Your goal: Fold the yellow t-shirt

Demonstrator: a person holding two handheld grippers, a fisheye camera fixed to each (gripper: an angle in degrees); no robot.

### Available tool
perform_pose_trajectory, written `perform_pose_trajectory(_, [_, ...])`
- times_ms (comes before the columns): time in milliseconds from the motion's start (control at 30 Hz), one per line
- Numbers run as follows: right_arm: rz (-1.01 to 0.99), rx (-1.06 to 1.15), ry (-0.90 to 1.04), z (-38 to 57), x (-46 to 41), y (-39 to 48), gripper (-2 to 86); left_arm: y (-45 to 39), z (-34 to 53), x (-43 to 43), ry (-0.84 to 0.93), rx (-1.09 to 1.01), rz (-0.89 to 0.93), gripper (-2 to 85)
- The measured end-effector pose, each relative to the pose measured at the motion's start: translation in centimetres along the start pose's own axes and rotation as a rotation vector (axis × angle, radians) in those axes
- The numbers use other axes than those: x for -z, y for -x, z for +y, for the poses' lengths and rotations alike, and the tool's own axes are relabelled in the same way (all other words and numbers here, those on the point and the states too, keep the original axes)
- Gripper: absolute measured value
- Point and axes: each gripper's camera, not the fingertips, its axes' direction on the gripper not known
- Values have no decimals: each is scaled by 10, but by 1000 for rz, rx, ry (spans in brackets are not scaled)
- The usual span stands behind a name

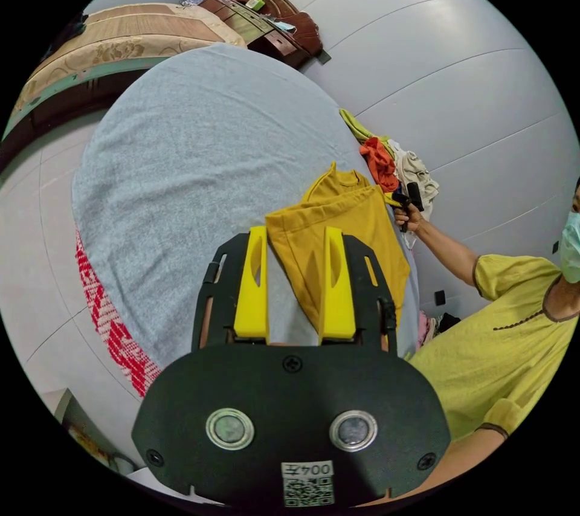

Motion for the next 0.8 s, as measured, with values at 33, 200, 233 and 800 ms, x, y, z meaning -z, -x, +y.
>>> perform_pose_trajectory(33, [15,-4,-10,1,2,2,82,-1,1,1,-4,1,-16,95])
perform_pose_trajectory(200, [96,57,-40,8,8,32,36,-20,19,17,-117,-26,-68,29])
perform_pose_trajectory(233, [136,87,-42,10,11,46,34,-25,21,19,-124,-30,-84,26])
perform_pose_trajectory(800, [452,299,-64,10,22,182,0,-105,46,44,-283,-110,-326,10])
